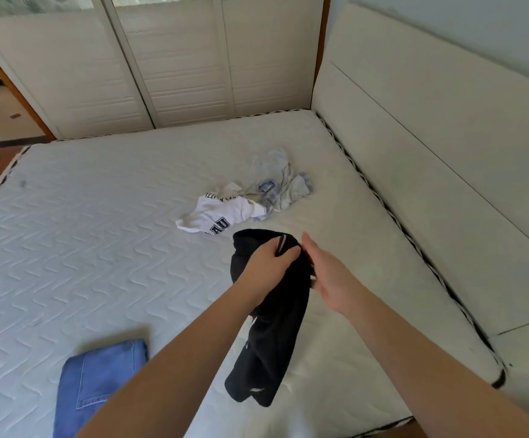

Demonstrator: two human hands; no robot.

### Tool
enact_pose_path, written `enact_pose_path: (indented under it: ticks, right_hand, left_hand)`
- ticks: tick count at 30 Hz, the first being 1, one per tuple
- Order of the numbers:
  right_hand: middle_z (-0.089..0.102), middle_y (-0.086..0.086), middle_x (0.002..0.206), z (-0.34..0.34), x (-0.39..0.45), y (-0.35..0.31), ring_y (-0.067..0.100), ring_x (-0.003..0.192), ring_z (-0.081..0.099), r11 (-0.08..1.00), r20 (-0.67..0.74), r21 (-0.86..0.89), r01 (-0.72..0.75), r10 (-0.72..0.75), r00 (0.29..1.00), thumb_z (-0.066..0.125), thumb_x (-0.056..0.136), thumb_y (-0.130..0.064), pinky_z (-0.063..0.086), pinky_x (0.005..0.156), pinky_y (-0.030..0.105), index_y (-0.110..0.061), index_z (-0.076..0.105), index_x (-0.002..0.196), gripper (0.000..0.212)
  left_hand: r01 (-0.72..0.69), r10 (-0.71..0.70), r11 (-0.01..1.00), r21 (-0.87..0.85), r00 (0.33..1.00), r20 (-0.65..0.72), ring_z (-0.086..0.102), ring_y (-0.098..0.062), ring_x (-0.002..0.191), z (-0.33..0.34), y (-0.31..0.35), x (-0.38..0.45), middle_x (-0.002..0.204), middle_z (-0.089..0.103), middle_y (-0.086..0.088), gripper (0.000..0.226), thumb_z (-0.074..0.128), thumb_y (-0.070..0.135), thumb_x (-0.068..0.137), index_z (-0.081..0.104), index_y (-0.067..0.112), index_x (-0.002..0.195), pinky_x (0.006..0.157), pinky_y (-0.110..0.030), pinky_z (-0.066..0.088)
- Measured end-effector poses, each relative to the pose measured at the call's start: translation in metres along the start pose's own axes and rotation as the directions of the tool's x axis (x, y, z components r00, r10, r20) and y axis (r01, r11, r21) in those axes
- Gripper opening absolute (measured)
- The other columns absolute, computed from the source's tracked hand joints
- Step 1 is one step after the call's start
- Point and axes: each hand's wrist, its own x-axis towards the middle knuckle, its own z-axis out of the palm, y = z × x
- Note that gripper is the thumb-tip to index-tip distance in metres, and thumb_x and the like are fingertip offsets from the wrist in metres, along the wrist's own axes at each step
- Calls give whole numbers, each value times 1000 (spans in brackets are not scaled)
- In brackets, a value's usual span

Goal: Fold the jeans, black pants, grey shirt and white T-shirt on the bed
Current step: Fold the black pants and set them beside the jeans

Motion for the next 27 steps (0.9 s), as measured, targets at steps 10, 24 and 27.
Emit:
enact_pose_path:
  ticks: [10,24,27]
  right_hand:
    - [68,7,72,-48,37,-35,25,72,66,945,5,-327,-19,22,1000,65,78,-27,49,73,36,-22,73,64,16]
    - [55,1,66,-84,31,-109,10,61,50,626,364,-650,431,-242,899,47,73,-26,37,64,30,-26,66,75,19]
    - [58,-20,67,-101,36,-106,-2,63,54,497,356,-725,477,-322,877,52,81,-25,38,63,20,-43,59,75,21]
  left_hand:
    - [-152,-65,802,578,939,338,44,-2,60,5,9,20,72,53,-1,47,51,56,92,53,10,81,60,-22,36]
    - [-459,213,371,807,888,407,43,-24,132,-27,64,91,134,54,1,43,76,48,75,60,24,108,105,-38,34]
    - [-364,147,508,781,930,337,57,-20,72,-25,64,87,73,55,7,23,63,34,86,43,31,77,60,-30,41]
